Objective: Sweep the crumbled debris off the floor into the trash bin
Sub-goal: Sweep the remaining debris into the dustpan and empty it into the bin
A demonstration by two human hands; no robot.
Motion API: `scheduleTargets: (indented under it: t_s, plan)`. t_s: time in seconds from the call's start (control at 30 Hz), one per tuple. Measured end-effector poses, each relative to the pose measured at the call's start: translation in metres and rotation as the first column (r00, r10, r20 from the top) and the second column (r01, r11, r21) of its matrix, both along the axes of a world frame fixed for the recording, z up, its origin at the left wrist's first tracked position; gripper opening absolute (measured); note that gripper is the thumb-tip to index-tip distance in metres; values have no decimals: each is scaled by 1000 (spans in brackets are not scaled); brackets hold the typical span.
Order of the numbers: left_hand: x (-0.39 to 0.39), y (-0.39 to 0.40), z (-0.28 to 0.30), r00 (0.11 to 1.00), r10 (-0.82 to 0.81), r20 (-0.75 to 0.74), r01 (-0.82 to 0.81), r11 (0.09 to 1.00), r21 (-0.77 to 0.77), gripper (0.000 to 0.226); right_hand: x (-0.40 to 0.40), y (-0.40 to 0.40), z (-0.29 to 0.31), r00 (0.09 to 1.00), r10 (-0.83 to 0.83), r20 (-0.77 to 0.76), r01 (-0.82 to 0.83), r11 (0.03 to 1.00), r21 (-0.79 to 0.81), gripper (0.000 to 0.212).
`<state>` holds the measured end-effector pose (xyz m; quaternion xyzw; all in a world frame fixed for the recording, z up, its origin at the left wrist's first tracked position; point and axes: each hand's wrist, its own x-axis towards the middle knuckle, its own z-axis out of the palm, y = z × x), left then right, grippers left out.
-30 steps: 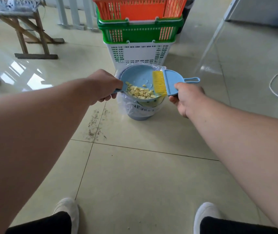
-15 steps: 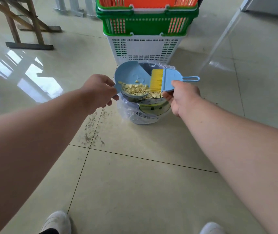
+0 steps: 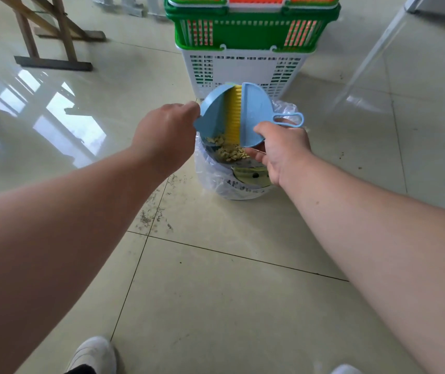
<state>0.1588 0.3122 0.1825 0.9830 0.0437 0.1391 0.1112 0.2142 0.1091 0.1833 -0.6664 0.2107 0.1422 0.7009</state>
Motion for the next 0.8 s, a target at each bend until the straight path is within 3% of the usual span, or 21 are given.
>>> scheduleTargets:
  t_s: [0.23, 0.37, 0.43, 0.57, 0.7, 0.8]
  plan:
    - [3, -8, 13, 988, 125, -88, -149, 907, -393, 29, -5, 3, 1, 982, 175, 67, -172, 984, -51, 9]
    - [1, -5, 16, 992, 87, -92, -117, 905, -408, 23, 2, -10, -4, 979, 137, 149, -70, 921, -384, 9]
    - [1, -4, 16, 991, 97, -91, -123, 925, -359, 25, 9, -22, -8, 981, 51, 185, 41, 886, -463, 12]
    - [1, -4, 14, 986, 131, -106, -160, 928, -336, 28, 5, -26, 6, 978, -33, 206, 112, 914, -389, 10]
    - [4, -9, 17, 988, 91, -124, -135, 897, -420, 22, -6, -14, 13, 990, 68, 120, -55, 993, -108, 7]
    - [2, -11, 20, 988, 84, -127, -134, 873, -470, 18, -2, -14, 7, 988, 97, 122, -60, 959, -276, 6]
